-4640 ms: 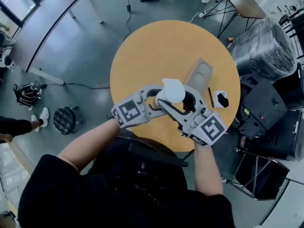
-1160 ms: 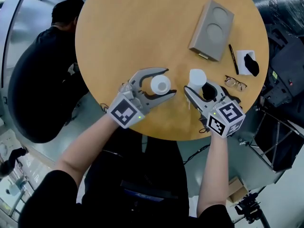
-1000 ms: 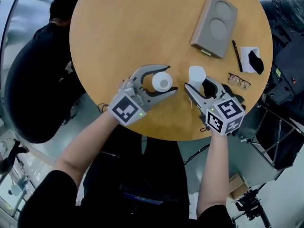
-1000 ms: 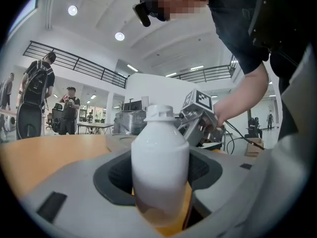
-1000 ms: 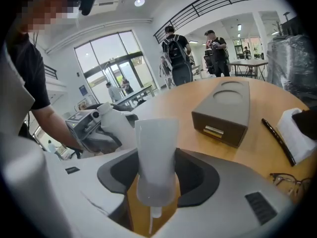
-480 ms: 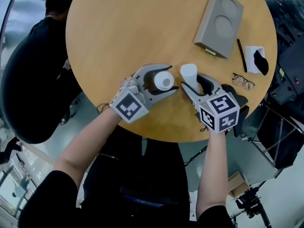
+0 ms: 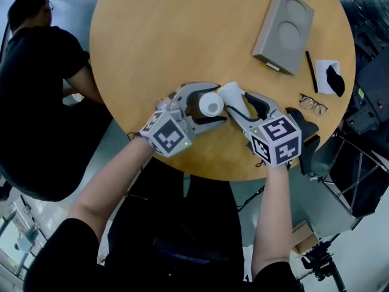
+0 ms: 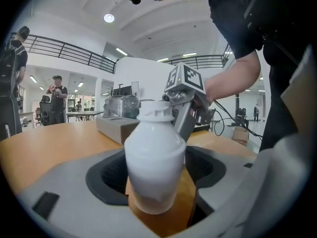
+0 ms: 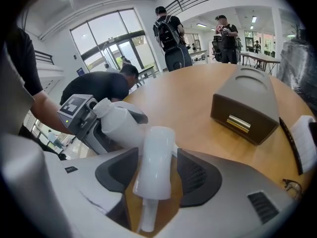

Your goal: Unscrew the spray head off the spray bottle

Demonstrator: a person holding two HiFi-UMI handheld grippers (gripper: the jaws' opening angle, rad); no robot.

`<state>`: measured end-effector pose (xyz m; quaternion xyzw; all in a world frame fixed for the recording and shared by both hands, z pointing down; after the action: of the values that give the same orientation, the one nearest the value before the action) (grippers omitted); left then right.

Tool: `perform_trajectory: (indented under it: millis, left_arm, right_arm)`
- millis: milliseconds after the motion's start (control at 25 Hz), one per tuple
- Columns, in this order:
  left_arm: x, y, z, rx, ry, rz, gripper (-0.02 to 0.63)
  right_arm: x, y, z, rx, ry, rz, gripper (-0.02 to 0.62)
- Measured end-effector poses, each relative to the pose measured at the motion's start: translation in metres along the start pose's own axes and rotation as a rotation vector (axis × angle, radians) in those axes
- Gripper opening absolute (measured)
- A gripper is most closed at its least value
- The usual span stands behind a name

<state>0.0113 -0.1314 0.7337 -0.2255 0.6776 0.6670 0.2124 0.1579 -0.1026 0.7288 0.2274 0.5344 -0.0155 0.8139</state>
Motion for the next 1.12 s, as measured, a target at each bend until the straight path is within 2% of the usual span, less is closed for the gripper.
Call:
perform_trajectory:
  millis: [200,320,440,640,800,920,1120]
  left_arm:
    - [0.023,-0.008,0.005,0.014,-0.026,-0.01,0.37]
    - [0.043,-0.018,0.009,0.022,-0.046,0.012,0.37]
    - [0.072,-0.038,0.015,0.037,-0.064,0.065,0.37]
    - [0.13,-0.086,0.021,0.113,-0.063,0.116,0.37]
    - [0.176,-0.125,0.036,0.154,-0.063,0.173,0.346]
    - [0.21,-0.158,0.05,0.154,-0.062,0.217,0.339]
    - [0.249,-0.205,0.075,0.18,-0.056,0.224,0.339]
  right_arm:
    - [0.017,-0.002,-0.01,0.012,0.011,0.002,0.267]
    - [0.037,-0.004,-0.022,0.019,0.011,0.029,0.267]
    - [0.067,-0.01,-0.042,0.045,-0.009,0.112,0.267]
    - [0.12,-0.024,-0.085,0.106,-0.107,0.292,0.267]
    - [0.164,-0.027,-0.123,0.164,-0.136,0.376,0.267]
    - [0.201,-0.031,-0.154,0.219,-0.159,0.437,0.267]
    - [0.26,-0.036,-0.191,0.298,-0.182,0.514,0.267]
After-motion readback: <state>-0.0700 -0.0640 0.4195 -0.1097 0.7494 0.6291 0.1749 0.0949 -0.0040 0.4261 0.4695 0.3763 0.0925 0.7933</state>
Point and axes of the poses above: the fingertips, and each gripper's own axes: x backward along the fingers, z to its right, y out of its underside, the point moved 8 cm from there along x, backward along the fingers, and after that the axes turned 14 degrees about -z, right-handed, at the moved point
